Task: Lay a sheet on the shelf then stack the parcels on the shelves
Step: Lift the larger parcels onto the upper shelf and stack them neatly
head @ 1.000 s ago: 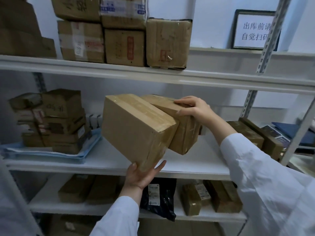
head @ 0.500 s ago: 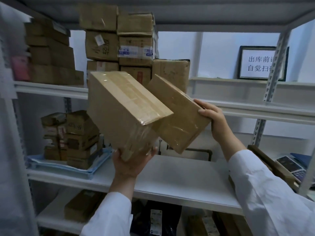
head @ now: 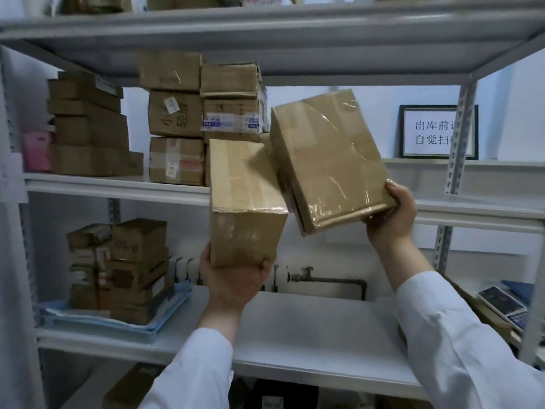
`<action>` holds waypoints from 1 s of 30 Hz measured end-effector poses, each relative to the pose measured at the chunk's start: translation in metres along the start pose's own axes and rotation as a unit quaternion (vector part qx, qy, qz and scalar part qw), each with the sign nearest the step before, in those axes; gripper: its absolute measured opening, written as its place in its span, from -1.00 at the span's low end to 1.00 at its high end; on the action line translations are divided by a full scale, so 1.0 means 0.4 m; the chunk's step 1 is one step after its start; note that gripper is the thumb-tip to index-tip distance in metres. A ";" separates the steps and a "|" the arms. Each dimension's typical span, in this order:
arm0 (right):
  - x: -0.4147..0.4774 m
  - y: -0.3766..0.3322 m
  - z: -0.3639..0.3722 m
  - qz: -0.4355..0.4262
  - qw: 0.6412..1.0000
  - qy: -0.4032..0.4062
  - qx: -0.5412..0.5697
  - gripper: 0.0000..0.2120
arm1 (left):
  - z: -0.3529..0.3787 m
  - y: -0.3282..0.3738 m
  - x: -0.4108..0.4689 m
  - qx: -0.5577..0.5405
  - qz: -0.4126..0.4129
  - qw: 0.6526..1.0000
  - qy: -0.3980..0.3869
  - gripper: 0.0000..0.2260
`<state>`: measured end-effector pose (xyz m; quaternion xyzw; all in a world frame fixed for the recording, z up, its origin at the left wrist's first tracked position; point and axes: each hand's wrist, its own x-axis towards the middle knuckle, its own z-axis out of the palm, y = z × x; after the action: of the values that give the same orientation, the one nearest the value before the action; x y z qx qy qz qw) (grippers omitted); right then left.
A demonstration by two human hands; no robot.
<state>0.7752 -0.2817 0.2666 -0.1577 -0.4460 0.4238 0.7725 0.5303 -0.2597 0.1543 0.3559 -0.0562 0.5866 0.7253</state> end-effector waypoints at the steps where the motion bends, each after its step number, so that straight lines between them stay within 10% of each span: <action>1: 0.008 0.000 0.002 0.008 0.999 0.027 0.019 -0.84 | 0.008 0.005 0.004 0.007 -0.005 1.000 0.003 -0.33; 24: 0.113 -0.084 0.005 0.074 0.972 0.137 0.177 -0.73 | 0.303 0.168 0.218 0.206 0.104 0.964 0.130 -0.65; 30: 0.141 -0.109 -0.017 0.094 0.974 0.147 0.146 -0.71 | 0.351 0.179 0.246 0.270 0.097 0.956 0.068 -0.29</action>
<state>0.8168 -0.2616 0.3212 -0.1451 -0.2445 0.5270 0.8009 0.5440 -0.2574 0.3396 0.4903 0.1194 0.6706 0.5438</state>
